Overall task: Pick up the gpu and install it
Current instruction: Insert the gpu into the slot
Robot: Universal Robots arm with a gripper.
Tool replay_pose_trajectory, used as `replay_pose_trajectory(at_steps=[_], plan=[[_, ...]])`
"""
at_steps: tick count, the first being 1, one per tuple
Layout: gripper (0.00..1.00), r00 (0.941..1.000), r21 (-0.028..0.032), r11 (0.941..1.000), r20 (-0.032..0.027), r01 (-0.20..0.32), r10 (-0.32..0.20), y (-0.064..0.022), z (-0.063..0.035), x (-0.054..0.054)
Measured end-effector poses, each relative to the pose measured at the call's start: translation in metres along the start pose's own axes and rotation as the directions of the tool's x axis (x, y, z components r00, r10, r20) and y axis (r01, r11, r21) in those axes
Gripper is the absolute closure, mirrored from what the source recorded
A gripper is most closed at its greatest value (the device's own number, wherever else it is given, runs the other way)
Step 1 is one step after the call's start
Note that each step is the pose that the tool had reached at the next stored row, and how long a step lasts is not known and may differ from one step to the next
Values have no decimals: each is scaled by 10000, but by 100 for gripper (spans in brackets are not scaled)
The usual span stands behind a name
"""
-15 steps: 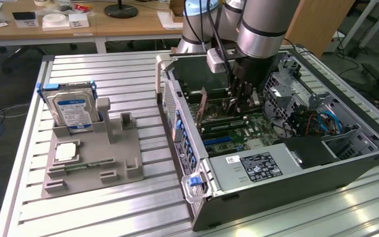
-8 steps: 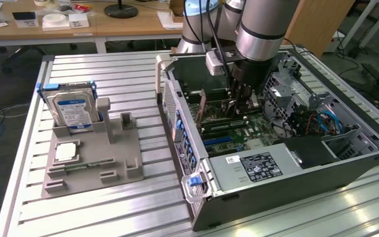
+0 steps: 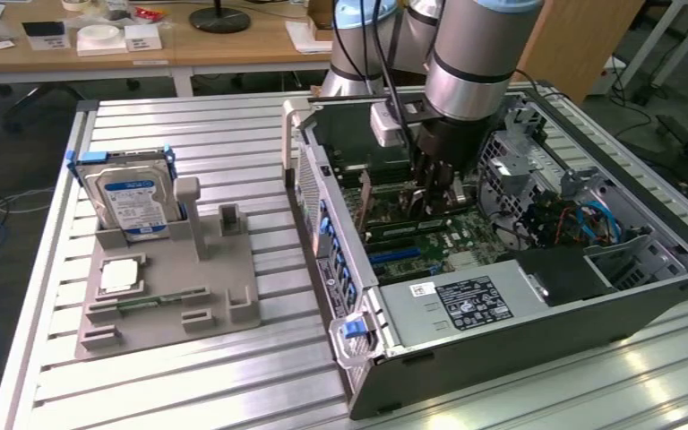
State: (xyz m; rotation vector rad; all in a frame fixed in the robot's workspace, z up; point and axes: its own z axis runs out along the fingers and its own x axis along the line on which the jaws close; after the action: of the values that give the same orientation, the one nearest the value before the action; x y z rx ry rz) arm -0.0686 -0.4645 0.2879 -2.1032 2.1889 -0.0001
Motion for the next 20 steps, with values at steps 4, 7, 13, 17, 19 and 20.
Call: replay_pose_trajectory(at_steps=[4,7,13,17,19,20], plan=[[72,10000,1,10000,1,-2,2,7,31,21],[72,10000,0,10000,0,-1,1,21,50,24],[72,10000,-2,10000,-1,0,0,35,89,28],[72,10000,-4,10000,0,-2,2,40,105,44],[72,10000,-3,10000,1,-2,2,51,114,50],[72,10000,-7,10000,1,-1,1,54,119,50]])
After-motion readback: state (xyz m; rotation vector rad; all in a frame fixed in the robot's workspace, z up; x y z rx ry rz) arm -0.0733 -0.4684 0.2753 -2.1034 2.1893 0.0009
